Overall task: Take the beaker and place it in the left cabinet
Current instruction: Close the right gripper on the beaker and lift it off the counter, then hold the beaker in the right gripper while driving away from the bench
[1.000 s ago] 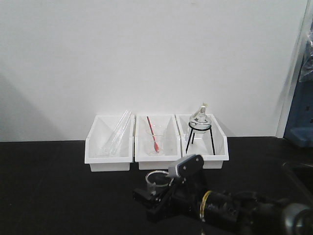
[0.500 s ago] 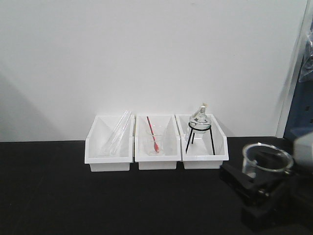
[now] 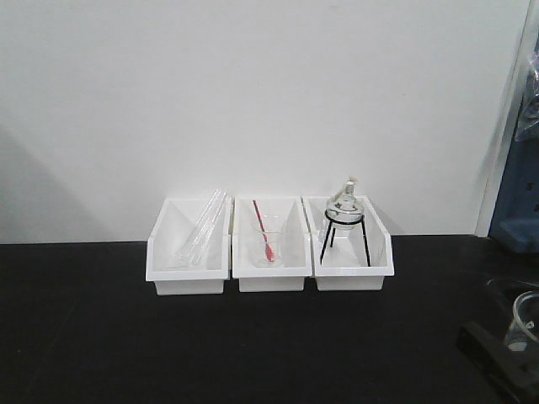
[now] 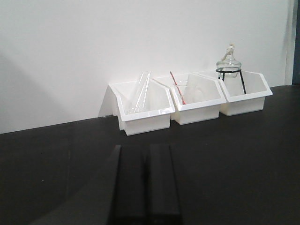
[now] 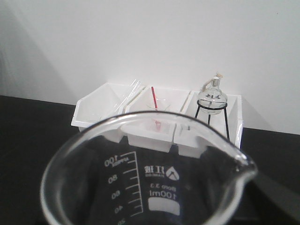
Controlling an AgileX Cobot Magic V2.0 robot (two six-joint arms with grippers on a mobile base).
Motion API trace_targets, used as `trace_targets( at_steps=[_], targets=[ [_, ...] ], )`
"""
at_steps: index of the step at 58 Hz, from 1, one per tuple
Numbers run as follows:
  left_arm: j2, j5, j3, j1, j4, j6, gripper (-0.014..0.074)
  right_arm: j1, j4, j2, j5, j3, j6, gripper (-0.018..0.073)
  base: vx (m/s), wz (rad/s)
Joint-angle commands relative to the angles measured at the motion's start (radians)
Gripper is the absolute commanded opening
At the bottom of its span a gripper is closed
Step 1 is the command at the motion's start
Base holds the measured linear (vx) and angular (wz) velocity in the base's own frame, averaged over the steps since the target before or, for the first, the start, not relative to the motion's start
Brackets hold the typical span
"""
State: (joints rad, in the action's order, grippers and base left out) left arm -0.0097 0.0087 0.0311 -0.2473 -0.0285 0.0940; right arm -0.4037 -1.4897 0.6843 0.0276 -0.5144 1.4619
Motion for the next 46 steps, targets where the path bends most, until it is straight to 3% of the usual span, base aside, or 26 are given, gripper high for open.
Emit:
trace_targets(
  at_steps=[1,46],
  targets=[
    [-0.018,-0.084,0.016,-0.006,-0.008,-0.002,0.0001,0.004,-0.014,-0.004,0.007,-0.031,0.0,-0.0004,0.0,0.0],
    [-0.018,-0.084,0.016,-0.006,-0.008,-0.002,0.0001,0.004,-0.014,-0.004,0.007,-0.031,0.0,-0.0004,-0.02,0.07]
  ],
)
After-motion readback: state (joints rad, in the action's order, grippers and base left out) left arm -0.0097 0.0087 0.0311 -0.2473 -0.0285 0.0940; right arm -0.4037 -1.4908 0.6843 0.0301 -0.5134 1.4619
